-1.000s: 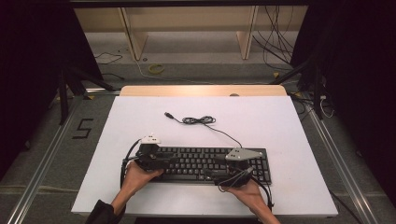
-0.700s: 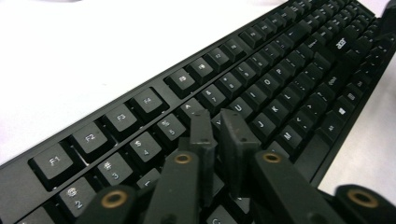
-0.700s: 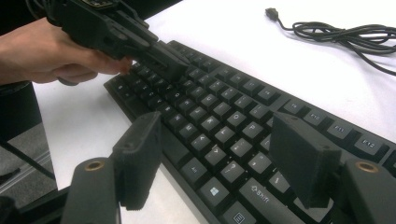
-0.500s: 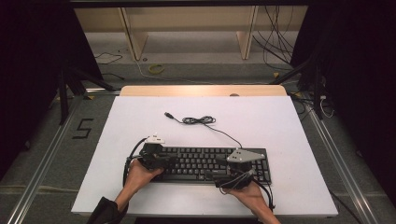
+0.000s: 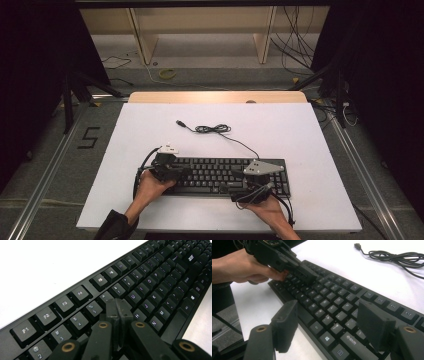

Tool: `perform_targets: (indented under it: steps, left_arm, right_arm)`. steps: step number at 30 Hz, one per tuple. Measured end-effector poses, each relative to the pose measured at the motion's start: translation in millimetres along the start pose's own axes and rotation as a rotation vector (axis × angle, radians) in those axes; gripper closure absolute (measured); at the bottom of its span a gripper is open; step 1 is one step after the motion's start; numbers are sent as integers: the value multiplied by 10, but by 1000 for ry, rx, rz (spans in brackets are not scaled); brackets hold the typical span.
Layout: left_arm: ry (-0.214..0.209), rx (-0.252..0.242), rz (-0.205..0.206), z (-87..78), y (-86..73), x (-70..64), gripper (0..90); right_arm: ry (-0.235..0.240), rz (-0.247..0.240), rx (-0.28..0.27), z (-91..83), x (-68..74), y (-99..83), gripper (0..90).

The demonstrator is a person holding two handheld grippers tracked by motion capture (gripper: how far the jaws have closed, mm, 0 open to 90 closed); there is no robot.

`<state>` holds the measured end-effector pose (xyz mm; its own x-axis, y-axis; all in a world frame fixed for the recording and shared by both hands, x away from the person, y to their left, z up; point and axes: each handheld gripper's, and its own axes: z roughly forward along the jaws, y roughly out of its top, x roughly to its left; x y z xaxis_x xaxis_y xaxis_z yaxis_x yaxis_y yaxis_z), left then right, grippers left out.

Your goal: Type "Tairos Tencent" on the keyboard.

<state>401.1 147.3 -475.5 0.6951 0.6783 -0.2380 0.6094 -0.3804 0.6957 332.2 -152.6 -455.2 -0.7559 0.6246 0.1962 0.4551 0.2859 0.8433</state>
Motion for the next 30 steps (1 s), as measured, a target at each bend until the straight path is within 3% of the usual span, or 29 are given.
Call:
perform_targets:
  steps: [4, 6, 9, 15, 30]
  left_arm:
    - [-1, 14, -1, 27, -13, -7, 892]
    - [-27, 16, -5, 36, -25, 1, 893]
    - [-3, 17, 1, 32, -19, -11, 895]
    - [-4, 17, -2, 27, -18, -5, 893]
    - [-21, -49, -30, -133, 39, -11, 792]
  right_arm:
    - [2, -1, 1, 3, 1, -4, 344]
    - [1, 0, 0, 3, 2, -4, 344]
    - [-2, -1, 0, -3, 3, -2, 344]
    - [-3, -3, -3, -12, 3, -3, 344]
    - [-4, 2, -5, -18, -1, -1, 344]
